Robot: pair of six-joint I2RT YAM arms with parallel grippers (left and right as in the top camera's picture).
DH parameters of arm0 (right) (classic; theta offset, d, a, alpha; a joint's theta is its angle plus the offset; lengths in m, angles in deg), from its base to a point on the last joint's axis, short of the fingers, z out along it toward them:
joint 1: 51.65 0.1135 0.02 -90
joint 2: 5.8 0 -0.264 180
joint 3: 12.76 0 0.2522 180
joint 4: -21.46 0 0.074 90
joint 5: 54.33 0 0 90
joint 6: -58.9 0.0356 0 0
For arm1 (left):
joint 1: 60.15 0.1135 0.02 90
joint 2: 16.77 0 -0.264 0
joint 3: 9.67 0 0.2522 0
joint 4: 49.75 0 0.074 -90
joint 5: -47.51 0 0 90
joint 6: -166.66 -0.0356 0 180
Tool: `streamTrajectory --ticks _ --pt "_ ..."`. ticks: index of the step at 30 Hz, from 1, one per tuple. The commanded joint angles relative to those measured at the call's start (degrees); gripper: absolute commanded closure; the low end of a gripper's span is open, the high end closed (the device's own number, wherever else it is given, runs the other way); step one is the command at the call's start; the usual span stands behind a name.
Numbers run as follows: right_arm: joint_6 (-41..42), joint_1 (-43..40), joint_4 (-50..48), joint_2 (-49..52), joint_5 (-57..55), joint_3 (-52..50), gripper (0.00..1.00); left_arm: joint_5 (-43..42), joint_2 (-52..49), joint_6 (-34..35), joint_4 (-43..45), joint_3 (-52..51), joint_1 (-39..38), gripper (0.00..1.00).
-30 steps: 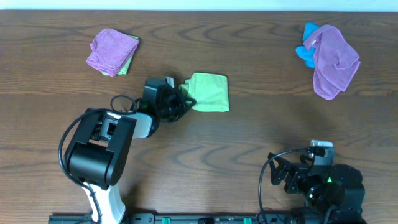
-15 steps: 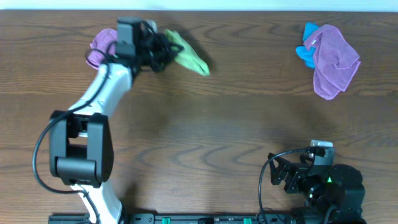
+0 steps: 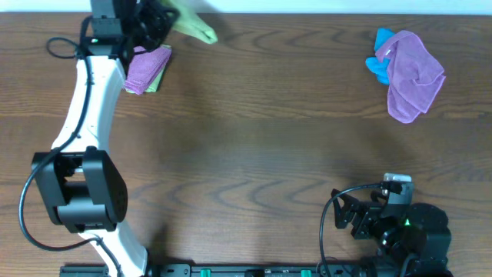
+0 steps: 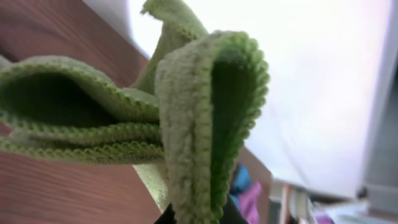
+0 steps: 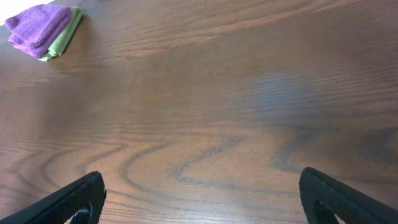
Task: Fold the cloth
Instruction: 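Lift the folded green cloth with the left gripper and carry it to the pink stack, then lower the green cloth onto the pink cloth stack with the left gripper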
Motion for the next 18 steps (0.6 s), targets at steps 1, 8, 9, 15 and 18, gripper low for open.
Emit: streamTrajectory --ticks 1,8,9,15,18 --pt "0.8 -0.4 0.0 -0.4 0.3 -0.2 0.01 6.9 1.4 -2.9 0.2 1.3 1.6 0.94" --pt "0.8 -0.4 0.0 -0.4 0.3 -0.2 0.01 13.2 0.4 -6.3 0.3 1.3 3.3 0.95" --pt "0.8 -0.4 0.0 -0.4 0.3 -0.2 0.01 13.4 -0.3 -6.4 0.8 1.3 3.4 0.95" --pt "0.8 -0.4 0.0 -0.4 0.3 -0.2 0.01 13.5 -4.3 -6.4 4.5 1.4 3.4 0.94" --pt "0.8 -0.4 0.0 -0.4 0.3 -0.2 0.01 14.7 -5.8 -6.4 5.7 1.5 3.7 0.94"
